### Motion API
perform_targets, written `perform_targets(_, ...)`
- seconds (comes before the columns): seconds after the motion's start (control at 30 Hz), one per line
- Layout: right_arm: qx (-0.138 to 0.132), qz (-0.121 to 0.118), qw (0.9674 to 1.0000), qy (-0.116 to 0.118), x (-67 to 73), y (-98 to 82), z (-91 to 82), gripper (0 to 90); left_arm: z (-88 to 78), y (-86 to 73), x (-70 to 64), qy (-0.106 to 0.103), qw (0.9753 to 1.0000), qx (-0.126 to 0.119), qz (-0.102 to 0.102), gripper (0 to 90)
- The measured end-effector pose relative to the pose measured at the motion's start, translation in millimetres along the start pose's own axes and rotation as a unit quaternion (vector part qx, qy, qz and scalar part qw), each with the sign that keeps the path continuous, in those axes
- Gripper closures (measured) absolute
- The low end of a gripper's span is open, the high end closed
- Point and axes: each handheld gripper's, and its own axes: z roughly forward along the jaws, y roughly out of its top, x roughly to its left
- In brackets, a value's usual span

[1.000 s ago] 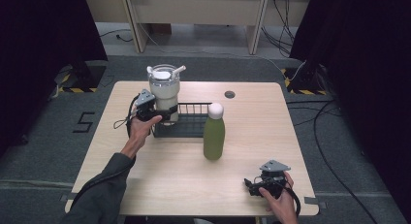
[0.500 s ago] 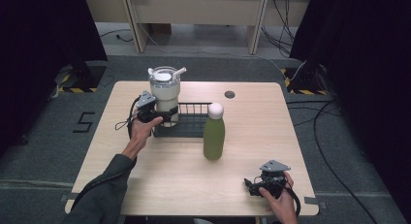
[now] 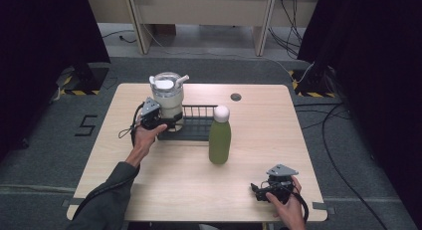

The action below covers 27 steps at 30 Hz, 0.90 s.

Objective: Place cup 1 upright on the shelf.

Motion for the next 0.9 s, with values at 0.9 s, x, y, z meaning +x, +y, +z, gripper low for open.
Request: perform_targets(0.9, 0.000, -0.001, 1.0000, -0.001, 0.5, -0.2, -0.1, 3.4, -2.6, -4.8, -1.7, 0.003, 0.9999, -0.010, 0.005, 9.5)
